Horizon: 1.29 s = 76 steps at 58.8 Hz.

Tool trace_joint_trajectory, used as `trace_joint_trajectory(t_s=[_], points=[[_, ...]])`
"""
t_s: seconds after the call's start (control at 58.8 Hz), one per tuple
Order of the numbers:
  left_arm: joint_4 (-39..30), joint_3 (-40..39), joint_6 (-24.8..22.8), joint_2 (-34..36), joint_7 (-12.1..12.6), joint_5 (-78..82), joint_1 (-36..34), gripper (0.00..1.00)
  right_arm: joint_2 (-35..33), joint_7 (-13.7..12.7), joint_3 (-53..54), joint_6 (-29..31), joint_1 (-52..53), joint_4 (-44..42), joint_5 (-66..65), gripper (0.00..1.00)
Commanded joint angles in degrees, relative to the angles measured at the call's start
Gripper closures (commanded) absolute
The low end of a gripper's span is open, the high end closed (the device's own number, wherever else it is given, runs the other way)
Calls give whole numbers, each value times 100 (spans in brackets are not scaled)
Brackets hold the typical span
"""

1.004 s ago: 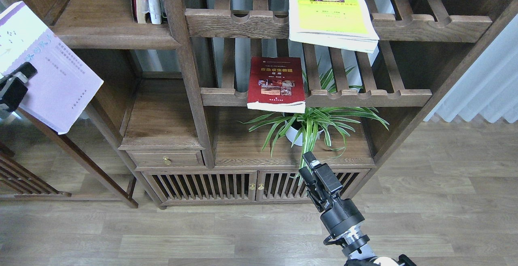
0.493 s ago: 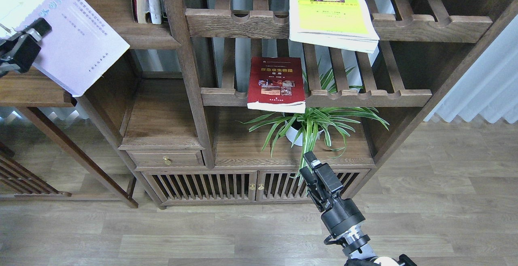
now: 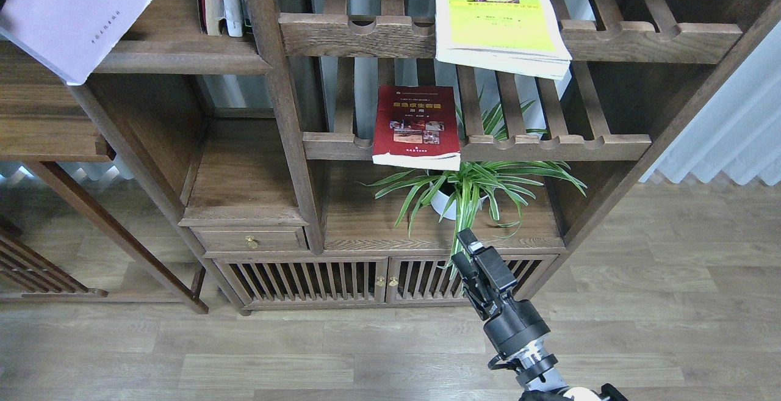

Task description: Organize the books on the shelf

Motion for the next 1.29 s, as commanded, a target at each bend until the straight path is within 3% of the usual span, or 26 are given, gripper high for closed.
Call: trace_joint_trajectory(t_s=[0.0, 0.153, 0.749, 1.089, 1.276], points=[[-7, 380, 0, -103, -10, -132, -356, 90, -9, 0, -4, 0, 19, 2, 0, 13], [1, 573, 383, -243, -10, -140, -620, 90, -9, 0, 5, 0, 45, 2, 0, 13], [19, 424, 506, 116, -10, -404, -541, 90, 0, 0, 14, 0, 116, 2, 9, 13], [28, 714, 1473, 310, 8, -808, -611, 90, -79, 0, 102, 0, 133, 37, 26, 13], [19, 863, 1745, 336, 96, -826, -813, 92, -71, -9, 84, 0, 186, 37, 26, 13]])
